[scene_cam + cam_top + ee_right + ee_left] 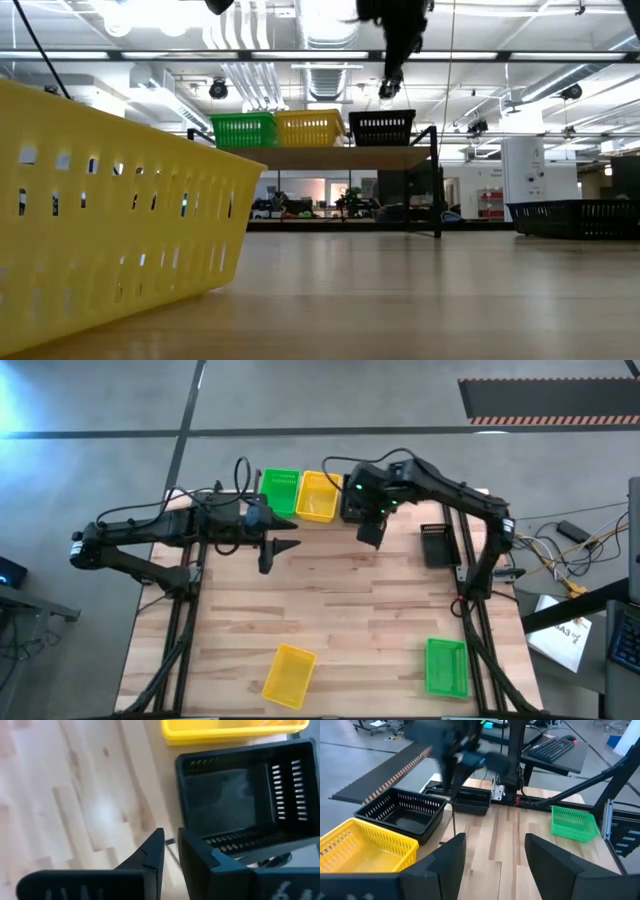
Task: Stack baskets on shelf by color
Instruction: Stack the green bin on the green bin on the shelf
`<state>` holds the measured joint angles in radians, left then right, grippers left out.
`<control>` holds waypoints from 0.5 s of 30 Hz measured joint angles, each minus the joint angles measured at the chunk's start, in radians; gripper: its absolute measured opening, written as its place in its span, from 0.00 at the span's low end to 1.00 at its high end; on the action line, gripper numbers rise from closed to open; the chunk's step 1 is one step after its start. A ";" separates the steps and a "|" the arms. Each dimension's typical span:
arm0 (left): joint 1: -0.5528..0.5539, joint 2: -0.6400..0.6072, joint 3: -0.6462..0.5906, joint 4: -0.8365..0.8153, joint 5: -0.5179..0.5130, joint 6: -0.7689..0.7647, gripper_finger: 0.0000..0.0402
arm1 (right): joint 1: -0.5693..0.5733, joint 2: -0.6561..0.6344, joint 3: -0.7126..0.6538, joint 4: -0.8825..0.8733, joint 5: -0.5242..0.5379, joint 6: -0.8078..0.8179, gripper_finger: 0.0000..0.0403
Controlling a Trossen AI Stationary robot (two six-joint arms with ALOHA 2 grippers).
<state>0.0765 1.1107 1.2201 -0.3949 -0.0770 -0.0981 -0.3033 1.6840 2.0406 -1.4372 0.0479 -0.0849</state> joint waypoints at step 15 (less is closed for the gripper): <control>0.000 0.001 -0.077 0.016 0.000 0.001 0.47 | 0.324 -0.304 -0.375 0.007 -0.100 0.416 0.12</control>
<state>0.0765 1.1114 1.1427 -0.3789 -0.0772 -0.0975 0.0208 1.3798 1.6651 -1.4303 -0.0519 0.3310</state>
